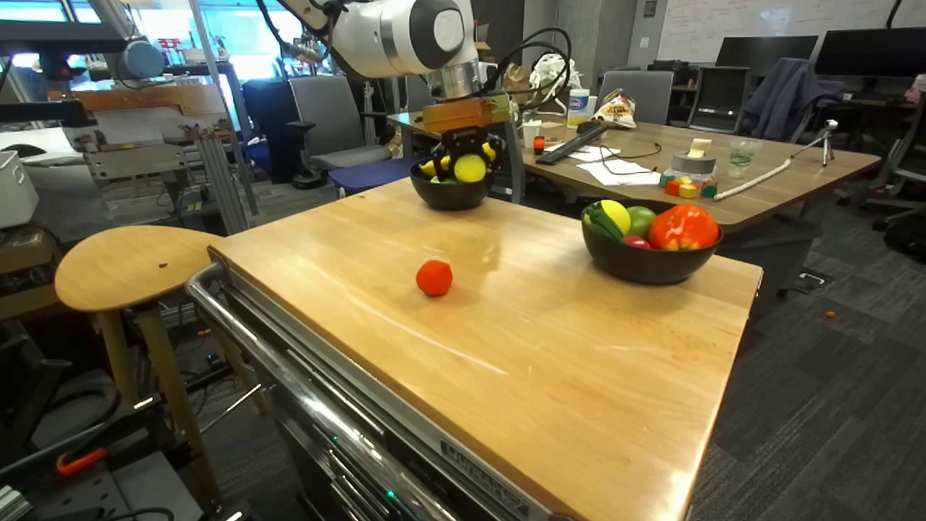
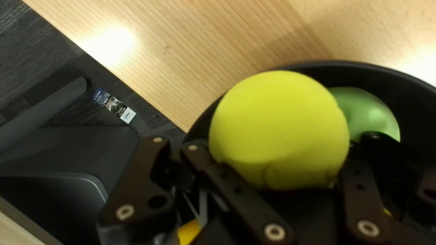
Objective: Put the fruits inside the two black bowls
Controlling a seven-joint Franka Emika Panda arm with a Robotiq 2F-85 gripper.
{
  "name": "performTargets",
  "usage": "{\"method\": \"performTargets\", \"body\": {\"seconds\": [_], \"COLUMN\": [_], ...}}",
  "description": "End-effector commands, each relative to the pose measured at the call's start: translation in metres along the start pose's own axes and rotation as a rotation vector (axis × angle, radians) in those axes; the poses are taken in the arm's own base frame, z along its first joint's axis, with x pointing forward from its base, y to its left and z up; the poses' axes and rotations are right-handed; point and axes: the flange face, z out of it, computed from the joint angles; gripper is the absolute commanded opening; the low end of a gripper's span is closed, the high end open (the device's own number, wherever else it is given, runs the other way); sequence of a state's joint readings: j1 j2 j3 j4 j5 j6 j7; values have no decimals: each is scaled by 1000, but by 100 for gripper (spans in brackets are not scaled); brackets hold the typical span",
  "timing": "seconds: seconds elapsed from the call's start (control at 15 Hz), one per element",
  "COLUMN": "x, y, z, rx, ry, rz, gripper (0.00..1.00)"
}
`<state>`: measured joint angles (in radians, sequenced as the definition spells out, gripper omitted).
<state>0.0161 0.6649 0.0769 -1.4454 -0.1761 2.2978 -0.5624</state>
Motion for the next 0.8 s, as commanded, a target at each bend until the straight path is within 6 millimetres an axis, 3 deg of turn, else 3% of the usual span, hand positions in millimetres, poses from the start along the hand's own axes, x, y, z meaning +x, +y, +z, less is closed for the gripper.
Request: {"method": "performTargets", "body": {"seconds": [0.0, 0.27, 0.6, 0.73], "x": [-13, -13, -21, -27], "y": [-7, -16, -37, -44], "z": [16, -2, -39, -52], "rx": [-4, -3, 3, -1], "ry": [-38, -3, 89, 124], "rz": [-34, -82, -170, -199], "gripper": [32, 62, 99, 100]}}
